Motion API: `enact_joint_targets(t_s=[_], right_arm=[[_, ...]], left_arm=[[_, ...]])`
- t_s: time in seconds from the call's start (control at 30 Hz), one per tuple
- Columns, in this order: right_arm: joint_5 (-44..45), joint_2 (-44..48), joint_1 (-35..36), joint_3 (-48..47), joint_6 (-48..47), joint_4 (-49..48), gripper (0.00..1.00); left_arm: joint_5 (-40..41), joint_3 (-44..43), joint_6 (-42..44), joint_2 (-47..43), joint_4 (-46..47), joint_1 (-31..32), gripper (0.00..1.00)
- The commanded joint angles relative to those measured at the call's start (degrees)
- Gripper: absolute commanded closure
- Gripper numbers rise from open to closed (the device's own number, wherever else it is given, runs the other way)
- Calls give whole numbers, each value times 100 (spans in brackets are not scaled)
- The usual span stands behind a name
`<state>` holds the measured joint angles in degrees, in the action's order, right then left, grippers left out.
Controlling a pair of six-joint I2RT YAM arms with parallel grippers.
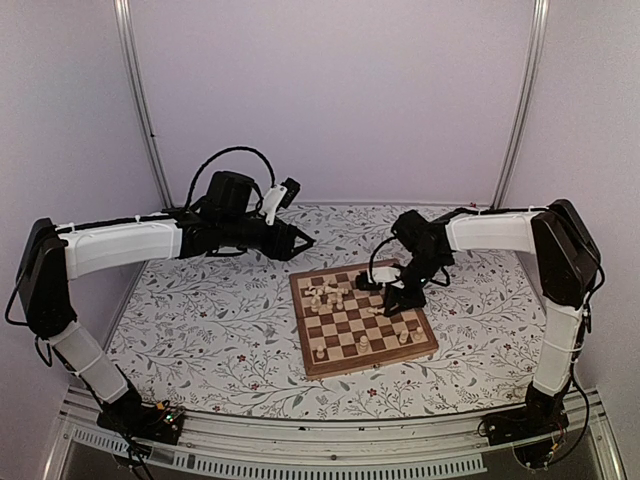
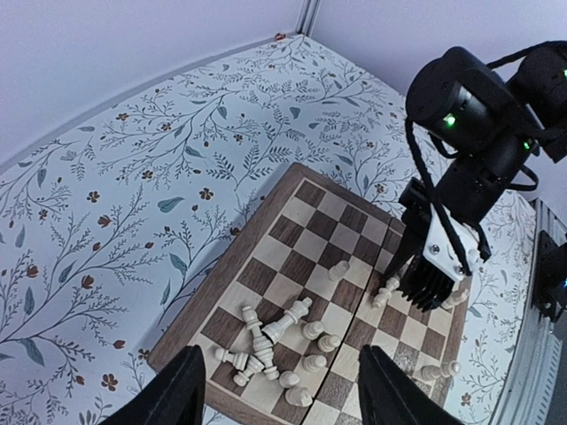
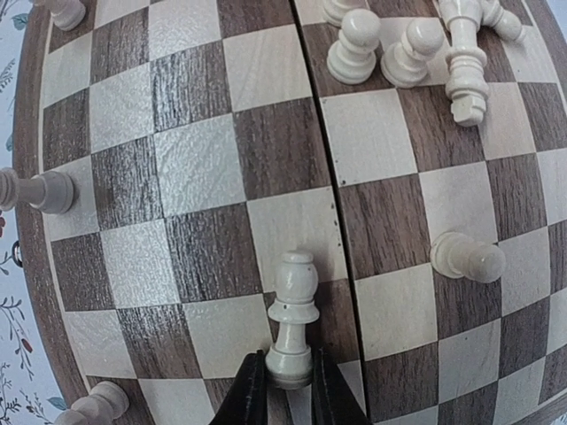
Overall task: Set up the chess pieces on the board
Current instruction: Pick up the chess piece from the chessboard.
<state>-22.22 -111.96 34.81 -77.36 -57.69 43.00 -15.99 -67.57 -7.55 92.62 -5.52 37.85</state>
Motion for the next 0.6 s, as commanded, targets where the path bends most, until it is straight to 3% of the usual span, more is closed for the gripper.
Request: enact_joint_targets(t_s=[0.0, 0.27, 0.57], right_arm=[[-530, 299, -145, 199, 327, -73, 89], [-2212, 1187, -714, 640, 1052, -566, 91], [-2685, 1402, -770, 832, 1348, -837, 91]], left_arm=[[-176, -114, -11, -9, 14, -19, 39], [-1022, 106, -635, 197, 929, 159, 39], [-1782, -411, -1652, 1148, 1589, 861, 39]])
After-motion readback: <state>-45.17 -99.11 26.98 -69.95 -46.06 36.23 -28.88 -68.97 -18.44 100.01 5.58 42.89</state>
